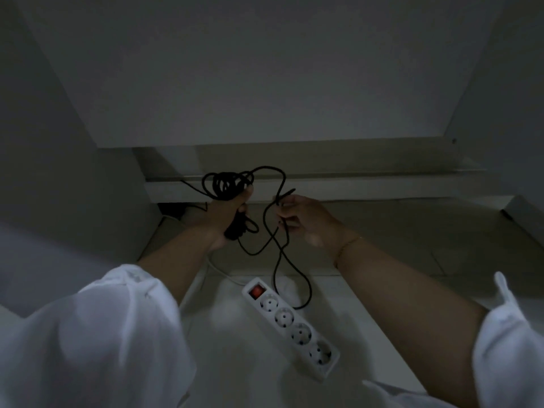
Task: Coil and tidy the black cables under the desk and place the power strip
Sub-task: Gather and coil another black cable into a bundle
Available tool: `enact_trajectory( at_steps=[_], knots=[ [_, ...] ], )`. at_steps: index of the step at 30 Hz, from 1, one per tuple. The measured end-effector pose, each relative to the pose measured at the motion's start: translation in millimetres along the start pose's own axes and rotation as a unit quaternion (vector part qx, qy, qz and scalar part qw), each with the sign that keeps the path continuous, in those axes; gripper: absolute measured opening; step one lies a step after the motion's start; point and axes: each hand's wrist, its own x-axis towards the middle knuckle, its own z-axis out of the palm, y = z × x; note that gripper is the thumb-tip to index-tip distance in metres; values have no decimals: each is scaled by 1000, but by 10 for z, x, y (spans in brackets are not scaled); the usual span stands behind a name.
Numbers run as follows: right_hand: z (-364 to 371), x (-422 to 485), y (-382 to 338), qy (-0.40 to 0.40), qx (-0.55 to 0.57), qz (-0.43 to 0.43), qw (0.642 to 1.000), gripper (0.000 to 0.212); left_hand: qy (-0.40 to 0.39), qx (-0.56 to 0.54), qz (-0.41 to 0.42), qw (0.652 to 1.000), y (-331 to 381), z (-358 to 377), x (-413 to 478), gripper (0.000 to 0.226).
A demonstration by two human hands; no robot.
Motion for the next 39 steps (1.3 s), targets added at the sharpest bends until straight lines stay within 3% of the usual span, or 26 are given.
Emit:
enact_trajectory(
  at_steps=[5,12,15,17,19,25,29,33,36,39],
  knots=[
    [92,5,67,-28,-20,10,999,15,15,52,-9,998,-27,171,-36,39],
    [169,36,-25,-77,-43,-9,996,21,30,80,14,996,109,178,-71,19],
    [203,30,-44,-86,-71,-18,994,25,49,58,-23,997,197,115,-78,38],
    [235,8,-63,-89,-76,-28,993,24,49,56,-59,995,243,90,-82,32],
    [238,-20,-93,-88,-82,-36,992,23,35,46,-82,995,269,93,-102,21],
    [186,-78,-124,-72,-87,-20,993,23,-28,36,-88,995,280,77,-14,25],
    [240,-4,-160,-43,-3,-8,999,17,-53,40,-43,997,318,86,128,19],
    [379,71,-256,32,79,-20,996,16,-11,-30,-18,999,222,162,255,18],
    [434,176,-205,92,48,-2,995,14,1,-73,-42,996,94,237,273,21],
    [388,200,-149,132,-34,10,991,27,-24,-91,-51,994,-65,258,219,16]
  ],
)
